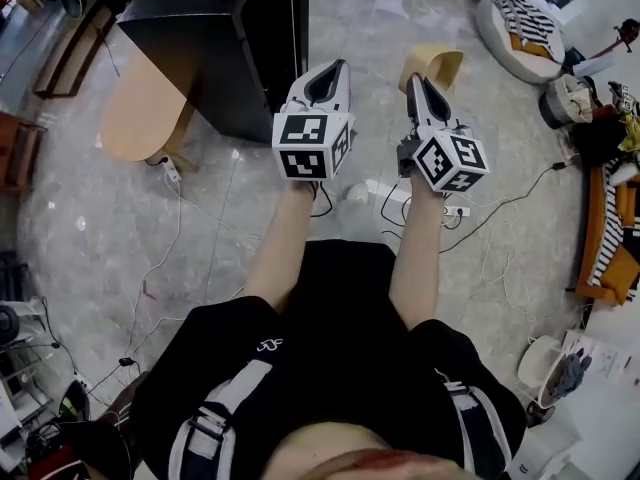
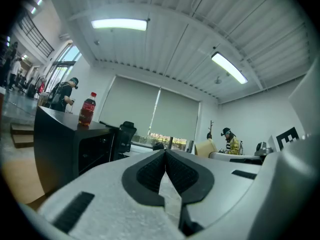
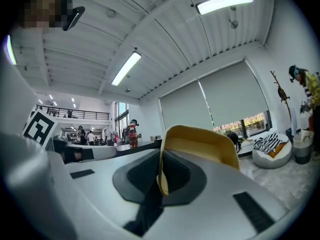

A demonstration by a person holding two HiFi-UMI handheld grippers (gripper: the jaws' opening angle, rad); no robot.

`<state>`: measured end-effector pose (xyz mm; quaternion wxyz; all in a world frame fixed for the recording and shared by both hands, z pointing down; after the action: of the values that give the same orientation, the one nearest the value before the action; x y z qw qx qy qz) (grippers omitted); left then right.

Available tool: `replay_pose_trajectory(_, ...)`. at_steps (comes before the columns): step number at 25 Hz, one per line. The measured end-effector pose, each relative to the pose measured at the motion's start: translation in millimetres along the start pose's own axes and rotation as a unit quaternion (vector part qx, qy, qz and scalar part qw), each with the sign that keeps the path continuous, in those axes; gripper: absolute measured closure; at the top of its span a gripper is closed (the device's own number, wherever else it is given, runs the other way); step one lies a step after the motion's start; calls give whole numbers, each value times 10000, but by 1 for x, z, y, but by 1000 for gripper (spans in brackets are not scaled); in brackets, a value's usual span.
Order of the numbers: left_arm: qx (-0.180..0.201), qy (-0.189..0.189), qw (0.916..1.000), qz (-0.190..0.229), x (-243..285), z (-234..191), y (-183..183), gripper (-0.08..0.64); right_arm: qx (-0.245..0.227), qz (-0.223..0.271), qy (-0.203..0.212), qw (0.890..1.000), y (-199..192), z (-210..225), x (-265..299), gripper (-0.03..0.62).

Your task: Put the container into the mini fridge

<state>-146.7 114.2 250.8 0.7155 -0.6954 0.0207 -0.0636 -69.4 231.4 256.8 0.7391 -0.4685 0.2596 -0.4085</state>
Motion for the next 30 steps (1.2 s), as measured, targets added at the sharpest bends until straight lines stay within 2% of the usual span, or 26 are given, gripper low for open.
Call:
replay_pose_trajectory(7,132,248,9996,-32,98,-33,-6,554,119,56,232,9996,16,62,93,572)
replay_pose_trajectory(14,124,466,9988,-24,246,-60,11,554,129,82,434,9989,76,150,216,572)
replay_pose_trajectory(18,123,562,9983,-54,316,-66,14,554,230,-10,488,9985,94,198,271,572)
replay_pose_trajectory(20,170,577,9981,-97,339,-67,12,554,302,-55,493,9983,96,217,292,572)
replay_pose_trajectory(24,561,711,9952,-362,369,-82,4,554,432,-177,557,9974,92,234,324,572)
replay_pose_trajectory(30,239,785,9941,-703,400,-110,-25,554,476,-627,566,9953,64,244,363,572)
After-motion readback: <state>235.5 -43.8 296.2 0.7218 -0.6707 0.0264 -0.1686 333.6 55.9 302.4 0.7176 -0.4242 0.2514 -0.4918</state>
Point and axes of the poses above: the fingertips, and each gripper's own axes: x forward along the fingers, z to its right, y out of its top, the point moved 1 cm from there along -x, backward along the fingers, and after that the axes turned 14 degrees about x, right-handed, at the moved point
